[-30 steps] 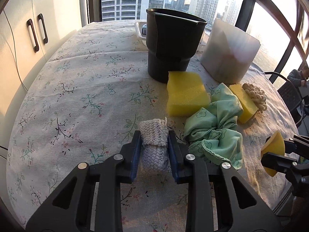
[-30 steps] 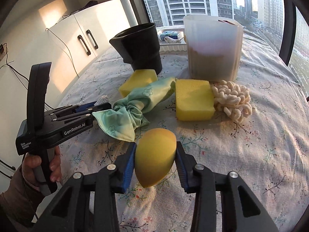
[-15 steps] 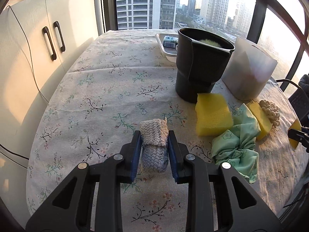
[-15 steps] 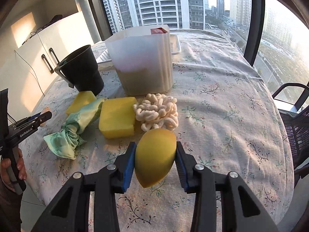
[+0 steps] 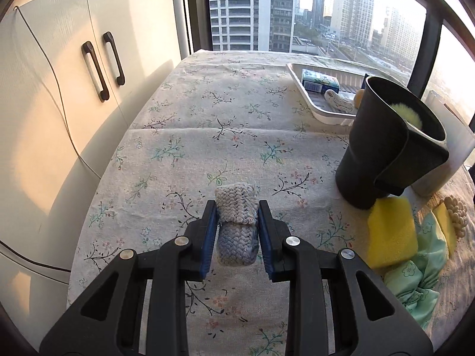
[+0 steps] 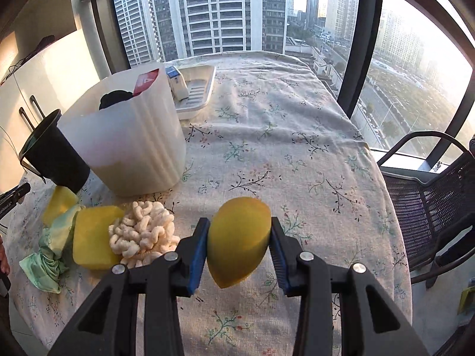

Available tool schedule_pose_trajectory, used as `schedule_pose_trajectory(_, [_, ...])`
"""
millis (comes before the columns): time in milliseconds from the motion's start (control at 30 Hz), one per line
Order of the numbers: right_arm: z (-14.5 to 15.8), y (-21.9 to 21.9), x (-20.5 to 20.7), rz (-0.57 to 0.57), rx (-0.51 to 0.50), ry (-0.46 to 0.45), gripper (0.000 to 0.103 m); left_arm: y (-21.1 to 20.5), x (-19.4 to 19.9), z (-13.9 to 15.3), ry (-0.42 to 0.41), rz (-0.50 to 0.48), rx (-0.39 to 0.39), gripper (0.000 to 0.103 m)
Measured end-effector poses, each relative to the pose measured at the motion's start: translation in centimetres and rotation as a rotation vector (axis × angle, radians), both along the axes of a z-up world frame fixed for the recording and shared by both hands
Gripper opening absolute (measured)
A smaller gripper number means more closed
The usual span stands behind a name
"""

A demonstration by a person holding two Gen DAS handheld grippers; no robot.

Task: Organize soft objects
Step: 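Grasp the grey knit sock with the left gripper while the right grasps the yellow egg sponge, then carry the sock and egg sponge to the white tray and release them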

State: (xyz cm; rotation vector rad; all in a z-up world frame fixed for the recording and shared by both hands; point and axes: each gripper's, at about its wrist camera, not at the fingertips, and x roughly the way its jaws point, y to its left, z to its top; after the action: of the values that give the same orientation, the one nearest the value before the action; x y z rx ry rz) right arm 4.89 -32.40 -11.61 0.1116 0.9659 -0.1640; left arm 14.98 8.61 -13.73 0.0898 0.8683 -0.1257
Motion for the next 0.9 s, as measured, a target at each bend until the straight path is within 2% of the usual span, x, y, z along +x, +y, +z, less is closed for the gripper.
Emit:
schedule_pose_trajectory(133, [0.0, -1.3, 2.5, -0.015, -0.021, 0.007, 0.042, 0.8, 2.7, -0.1, 0.0, 0.025, 0.028, 0.025])
schedule_pose_trajectory(300, [0.2, -2.5, 5.5, -0.024, -0.033, 0.007, 0.042, 1.6, 6.1, -0.4, 0.007, 0.047, 0.014, 0.025])
schedule_pose_trajectory(500, [0.4, -3.7, 9.8, -0.021, -0.066, -0.004, 0.042, 1.3, 10.7, -0.2, -0.015, 0.042, 0.055, 0.025])
schedule_pose_trajectory(700, [1.3, -4.5, 14.8, 0.001, -0.097, -0.024, 0.042, -0.8, 15.2, 0.4, -0.028, -0.017, 0.064, 0.025])
schedule_pose_trajectory(900, [2.0, -4.3, 20.1, 0.07, -0.066, -0.032, 0.042, -4.3, 18.6, 1.3, -0.038, -0.114, 0.071, 0.025])
